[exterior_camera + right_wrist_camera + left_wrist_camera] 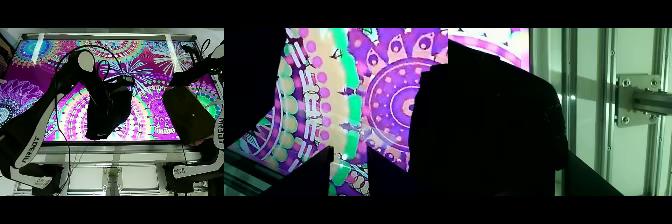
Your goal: Fold the clothes and pants, and hang the long-sleeved shirts on hangers.
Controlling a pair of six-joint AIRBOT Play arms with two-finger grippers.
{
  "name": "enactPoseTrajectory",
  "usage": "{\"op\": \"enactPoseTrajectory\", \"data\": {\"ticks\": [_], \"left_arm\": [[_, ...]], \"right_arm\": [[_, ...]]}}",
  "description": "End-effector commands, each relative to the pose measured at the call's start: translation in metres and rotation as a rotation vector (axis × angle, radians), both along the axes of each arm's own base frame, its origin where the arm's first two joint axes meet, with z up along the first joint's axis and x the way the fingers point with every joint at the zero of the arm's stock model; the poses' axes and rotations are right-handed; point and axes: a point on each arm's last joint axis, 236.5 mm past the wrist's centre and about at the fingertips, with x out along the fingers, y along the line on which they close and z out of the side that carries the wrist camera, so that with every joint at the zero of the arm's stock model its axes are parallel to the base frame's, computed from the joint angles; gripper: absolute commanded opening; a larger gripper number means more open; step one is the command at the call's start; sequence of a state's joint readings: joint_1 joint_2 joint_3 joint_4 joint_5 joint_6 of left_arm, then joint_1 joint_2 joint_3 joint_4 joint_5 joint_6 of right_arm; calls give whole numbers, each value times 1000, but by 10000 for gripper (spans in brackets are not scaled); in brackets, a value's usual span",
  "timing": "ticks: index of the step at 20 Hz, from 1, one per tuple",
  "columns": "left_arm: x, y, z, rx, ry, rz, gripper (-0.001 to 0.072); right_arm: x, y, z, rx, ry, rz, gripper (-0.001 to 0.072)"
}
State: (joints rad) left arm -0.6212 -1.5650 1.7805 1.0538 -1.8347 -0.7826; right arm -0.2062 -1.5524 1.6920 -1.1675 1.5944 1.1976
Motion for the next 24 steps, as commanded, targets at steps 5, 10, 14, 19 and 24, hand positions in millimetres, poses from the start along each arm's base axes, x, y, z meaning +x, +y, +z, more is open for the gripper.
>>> {"op": "enactPoseTrajectory", "data": {"ticks": [5, 10, 14, 19, 24], "left_arm": [[-8, 51, -19, 177, 75, 206, 30], [-35, 117, -77, 356, 331, 451, 32], [-43, 157, -117, 369, 490, 668, 32], [-8, 182, -126, 203, 579, 955, 32], [12, 215, -123, 130, 619, 1127, 32]], "right_arm": [[53, 105, -17, 1, -223, 242, 437], [67, 210, -81, -10, -253, 400, 445], [58, 262, -109, -35, -222, 542, 522], [65, 323, -89, -40, -365, 714, 523], [59, 376, -102, -27, -452, 805, 525]]}}
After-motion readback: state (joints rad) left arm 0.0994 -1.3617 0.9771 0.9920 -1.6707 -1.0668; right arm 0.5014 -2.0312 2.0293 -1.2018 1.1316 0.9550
